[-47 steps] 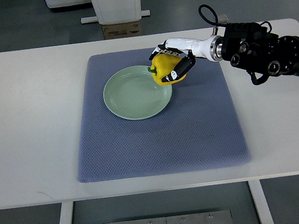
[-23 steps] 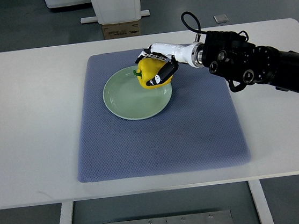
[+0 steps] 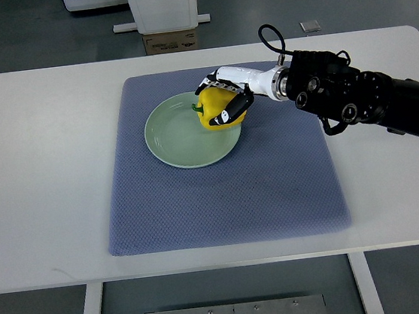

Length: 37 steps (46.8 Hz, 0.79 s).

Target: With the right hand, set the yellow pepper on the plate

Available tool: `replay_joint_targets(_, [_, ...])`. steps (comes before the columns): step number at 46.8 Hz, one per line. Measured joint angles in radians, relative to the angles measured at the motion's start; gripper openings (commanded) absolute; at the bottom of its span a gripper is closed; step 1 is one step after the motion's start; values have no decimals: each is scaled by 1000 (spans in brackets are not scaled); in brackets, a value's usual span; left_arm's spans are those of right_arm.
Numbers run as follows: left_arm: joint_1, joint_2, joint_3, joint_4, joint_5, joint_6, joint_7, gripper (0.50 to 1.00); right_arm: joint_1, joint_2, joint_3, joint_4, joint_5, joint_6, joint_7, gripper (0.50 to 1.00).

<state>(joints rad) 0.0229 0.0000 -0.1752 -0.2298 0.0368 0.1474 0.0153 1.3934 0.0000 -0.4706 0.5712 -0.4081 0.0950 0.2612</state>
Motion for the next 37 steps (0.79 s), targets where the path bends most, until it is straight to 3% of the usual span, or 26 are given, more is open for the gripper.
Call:
replay_joint_targets(3, [0, 0, 0, 0, 0, 0, 0, 1000, -4, 0, 16, 0, 0, 0, 0, 500])
replay_joint_targets(4, [0, 0, 0, 0, 0, 0, 0, 1000, -5, 0, 21, 1, 0, 0, 0, 558])
replay_joint_targets(6, [0, 0, 0, 0, 0, 0, 0, 1000, -11, 0, 27, 1, 0, 0, 0, 777])
replay_joint_targets(7, [0, 0, 0, 0, 0, 0, 0, 1000, -14, 0, 30, 2, 1, 0, 0, 921])
replay_joint_targets(8, [0, 0, 0, 0, 0, 0, 0, 1000, -16, 0, 32, 2, 1, 0, 1, 999])
replay_joint_targets(37, [0, 0, 0, 0, 0, 0, 0, 1000, -9, 0, 113, 5, 0, 2, 1, 1000])
